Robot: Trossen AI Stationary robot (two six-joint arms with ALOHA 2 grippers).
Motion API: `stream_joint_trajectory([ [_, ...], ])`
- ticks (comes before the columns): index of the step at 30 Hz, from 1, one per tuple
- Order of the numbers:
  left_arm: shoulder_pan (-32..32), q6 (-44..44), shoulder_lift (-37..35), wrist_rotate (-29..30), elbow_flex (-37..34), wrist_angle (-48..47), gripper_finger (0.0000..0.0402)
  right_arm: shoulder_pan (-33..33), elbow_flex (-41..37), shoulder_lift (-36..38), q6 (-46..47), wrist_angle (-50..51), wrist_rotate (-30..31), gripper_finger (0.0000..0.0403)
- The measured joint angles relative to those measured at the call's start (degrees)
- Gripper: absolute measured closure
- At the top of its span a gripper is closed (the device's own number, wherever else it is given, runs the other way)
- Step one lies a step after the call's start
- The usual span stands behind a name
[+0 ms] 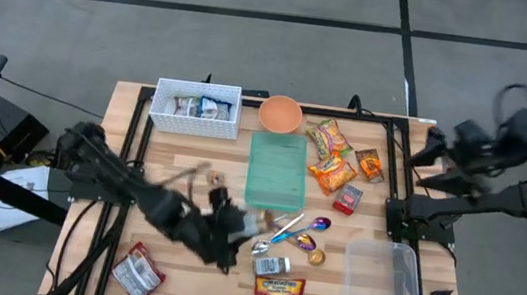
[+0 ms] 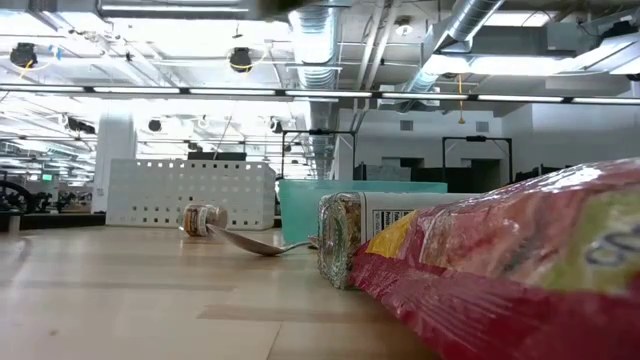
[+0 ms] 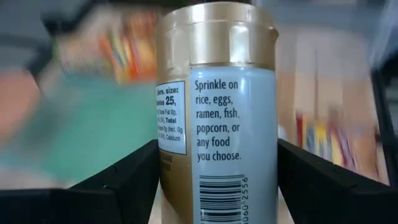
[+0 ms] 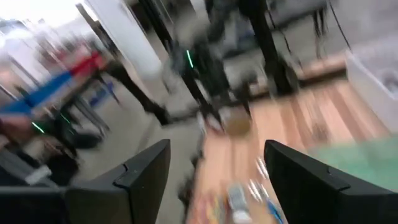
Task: Pick & Place Food Item
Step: Put the gold seasoning into the blue bin
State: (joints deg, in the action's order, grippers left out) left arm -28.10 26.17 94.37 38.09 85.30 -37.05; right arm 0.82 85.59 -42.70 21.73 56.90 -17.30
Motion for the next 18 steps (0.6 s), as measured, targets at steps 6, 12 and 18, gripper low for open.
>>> stream_joint_trajectory([
  [6,7.4,-18.8,-2.4,0.3,0.1,11.1,0.0127,0.0,-2.8,-5.8,-8.0,-4.3,0.0,0.0147],
  [12,12.4,-26.1,-2.5,-2.5,0.1,12.5,0.0128,-0.8,-2.8,-10.8,-16.2,-11.4,-0.4,0.0121],
  [18,14.0,-30.2,-2.5,-2.5,0.1,13.1,0.0128,-3.4,-2.9,-18.0,-22.1,-12.2,4.0,0.0046],
])
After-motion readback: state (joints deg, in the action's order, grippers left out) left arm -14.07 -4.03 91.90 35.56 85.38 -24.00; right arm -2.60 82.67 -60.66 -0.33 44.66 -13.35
